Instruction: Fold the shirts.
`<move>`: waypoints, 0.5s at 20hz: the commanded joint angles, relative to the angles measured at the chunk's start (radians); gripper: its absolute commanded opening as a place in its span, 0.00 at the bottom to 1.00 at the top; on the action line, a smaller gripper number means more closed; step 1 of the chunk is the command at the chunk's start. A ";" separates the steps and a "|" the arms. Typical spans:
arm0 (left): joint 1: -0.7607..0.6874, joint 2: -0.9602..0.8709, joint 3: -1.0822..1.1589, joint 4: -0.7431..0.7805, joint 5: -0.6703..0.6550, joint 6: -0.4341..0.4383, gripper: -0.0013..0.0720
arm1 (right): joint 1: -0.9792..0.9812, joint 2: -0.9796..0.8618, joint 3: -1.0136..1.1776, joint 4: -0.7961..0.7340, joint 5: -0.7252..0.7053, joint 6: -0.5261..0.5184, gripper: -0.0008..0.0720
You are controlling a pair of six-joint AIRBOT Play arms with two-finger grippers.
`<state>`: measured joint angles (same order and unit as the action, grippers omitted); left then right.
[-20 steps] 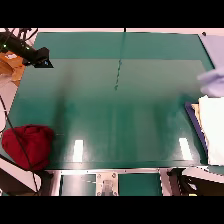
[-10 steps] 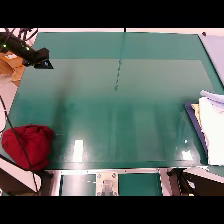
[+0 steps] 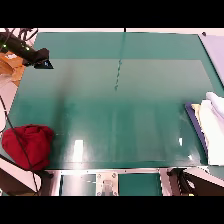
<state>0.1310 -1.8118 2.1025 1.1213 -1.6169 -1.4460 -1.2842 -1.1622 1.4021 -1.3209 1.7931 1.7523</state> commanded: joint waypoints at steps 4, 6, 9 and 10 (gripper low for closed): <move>0.001 0.000 -0.010 -0.012 0.000 0.008 0.04 | 0.000 0.006 -0.216 -0.271 -0.089 0.018 0.06; 0.001 0.000 -0.052 -0.035 0.006 0.025 0.04 | 0.000 -0.003 -0.288 -0.366 -0.118 0.021 0.62; 0.001 0.000 -0.088 -0.048 0.035 0.056 0.04 | 0.012 -0.041 -0.284 -0.334 -0.156 0.032 0.83; 0.001 0.001 -0.081 -0.048 0.038 0.056 0.04 | 0.038 -0.054 -0.257 -0.279 -0.167 0.044 0.83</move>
<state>0.1310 -1.8118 2.0365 1.0874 -1.5974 -1.4078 -1.2732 -1.1889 1.1442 -1.6306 1.6745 1.7771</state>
